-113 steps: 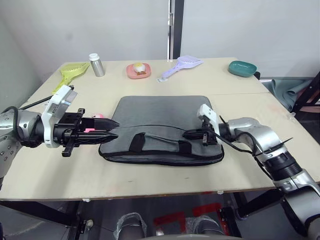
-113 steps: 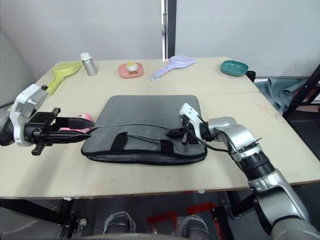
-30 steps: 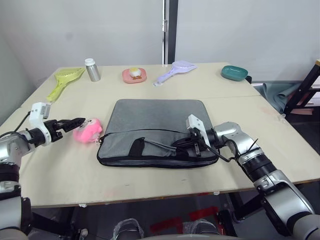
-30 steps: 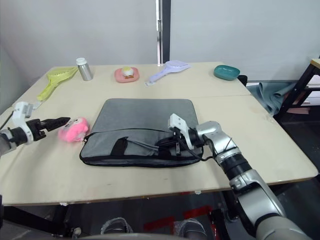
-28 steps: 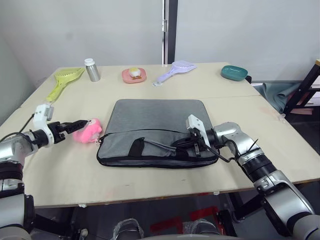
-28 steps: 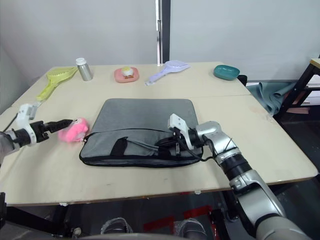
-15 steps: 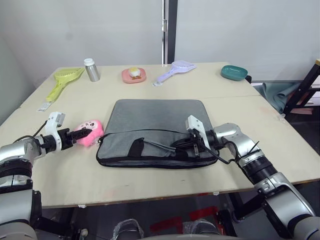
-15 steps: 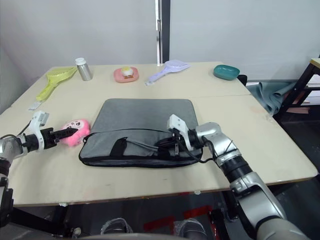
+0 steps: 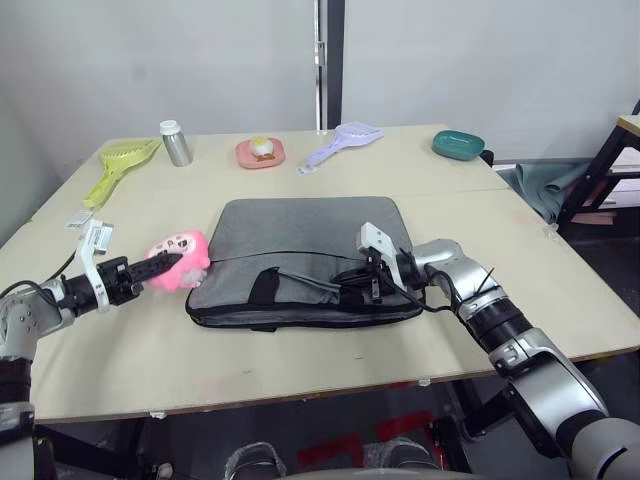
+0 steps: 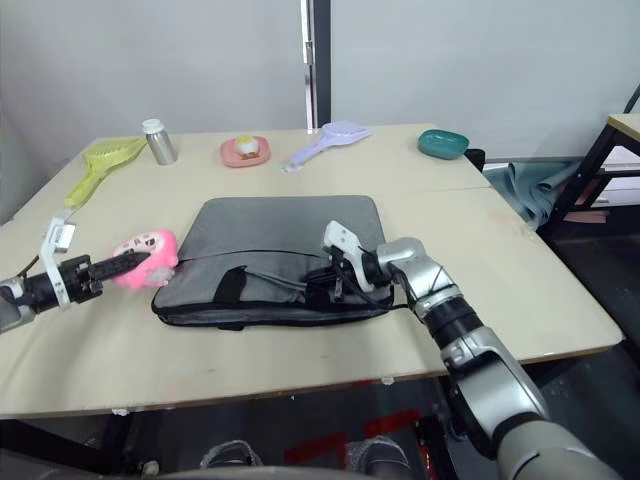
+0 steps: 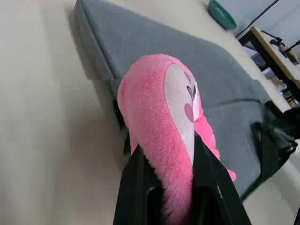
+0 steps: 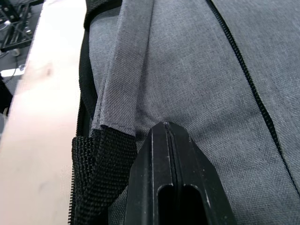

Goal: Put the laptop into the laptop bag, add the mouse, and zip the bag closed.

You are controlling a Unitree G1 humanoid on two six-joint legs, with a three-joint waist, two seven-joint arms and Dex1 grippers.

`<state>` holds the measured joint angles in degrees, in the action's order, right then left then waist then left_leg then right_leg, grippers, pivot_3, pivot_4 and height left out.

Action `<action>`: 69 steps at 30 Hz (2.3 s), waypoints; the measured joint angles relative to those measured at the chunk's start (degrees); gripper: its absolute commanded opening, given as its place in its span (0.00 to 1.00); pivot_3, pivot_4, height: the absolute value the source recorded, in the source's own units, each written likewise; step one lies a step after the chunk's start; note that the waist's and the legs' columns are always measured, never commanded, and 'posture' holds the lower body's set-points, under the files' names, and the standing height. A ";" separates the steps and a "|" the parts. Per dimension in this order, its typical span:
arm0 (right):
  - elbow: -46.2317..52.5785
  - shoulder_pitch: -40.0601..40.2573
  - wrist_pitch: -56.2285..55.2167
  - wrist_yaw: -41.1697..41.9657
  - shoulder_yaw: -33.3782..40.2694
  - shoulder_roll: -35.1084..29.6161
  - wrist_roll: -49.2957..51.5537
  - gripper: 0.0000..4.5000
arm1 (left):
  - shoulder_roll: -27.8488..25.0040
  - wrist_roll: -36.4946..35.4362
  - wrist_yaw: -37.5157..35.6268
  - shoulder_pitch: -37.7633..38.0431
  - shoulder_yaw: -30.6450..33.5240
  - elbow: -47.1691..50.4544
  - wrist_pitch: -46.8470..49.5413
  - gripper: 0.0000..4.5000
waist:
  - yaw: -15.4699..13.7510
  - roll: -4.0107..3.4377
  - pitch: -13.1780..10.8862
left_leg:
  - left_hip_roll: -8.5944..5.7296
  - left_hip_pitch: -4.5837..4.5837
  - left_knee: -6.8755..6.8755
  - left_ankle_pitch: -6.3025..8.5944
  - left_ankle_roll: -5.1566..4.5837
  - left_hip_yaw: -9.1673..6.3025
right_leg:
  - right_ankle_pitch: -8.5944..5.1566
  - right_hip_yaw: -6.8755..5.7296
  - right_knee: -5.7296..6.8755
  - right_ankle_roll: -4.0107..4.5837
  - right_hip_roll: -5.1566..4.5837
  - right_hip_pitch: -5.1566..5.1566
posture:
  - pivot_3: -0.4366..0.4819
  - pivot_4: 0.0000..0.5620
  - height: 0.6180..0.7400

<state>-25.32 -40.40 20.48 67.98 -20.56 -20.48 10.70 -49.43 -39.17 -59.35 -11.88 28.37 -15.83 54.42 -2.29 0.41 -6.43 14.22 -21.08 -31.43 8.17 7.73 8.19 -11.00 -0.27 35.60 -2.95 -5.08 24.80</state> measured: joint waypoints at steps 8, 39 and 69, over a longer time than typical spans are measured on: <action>-0.25 0.05 -0.16 -0.38 -0.01 -0.47 -0.11 0.00 | -0.80 -1.99 1.10 8.37 4.23 4.37 2.47 0.05 | -0.09 -0.02 -0.01 | -0.02 0.01 0.15 0.00 0.00 -0.04 | -0.01 0.04 -0.55 -0.02 0.19 -0.03 | 0.48 0.27 1.00; -1.50 -0.80 -1.19 -0.80 -0.73 0.85 -1.17 0.00 | 0.64 -8.43 -5.53 23.99 2.79 7.59 4.42 0.05 | 0.22 -0.03 0.10 | -0.02 0.11 0.67 0.02 0.01 -0.04 | -0.04 0.29 -1.61 -0.06 0.65 -0.06 | 0.48 0.27 1.00; -1.28 -1.04 -0.72 -1.50 -0.72 1.51 -3.26 0.00 | -0.25 -4.26 -5.18 18.35 -17.20 31.35 -1.30 0.05 | -0.04 -0.09 0.14 | -0.02 0.98 1.12 0.02 0.02 -0.02 | 0.03 0.41 -1.59 0.05 0.79 -0.51 | 0.48 0.27 1.00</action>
<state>-26.60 -41.43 19.77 66.48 -21.28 -18.97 7.45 -49.68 -43.44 -64.53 6.47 11.17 15.52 53.12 -2.34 0.32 -6.30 14.20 -20.10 -30.31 8.19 7.75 8.17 -10.97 0.15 34.01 -2.90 -4.29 24.28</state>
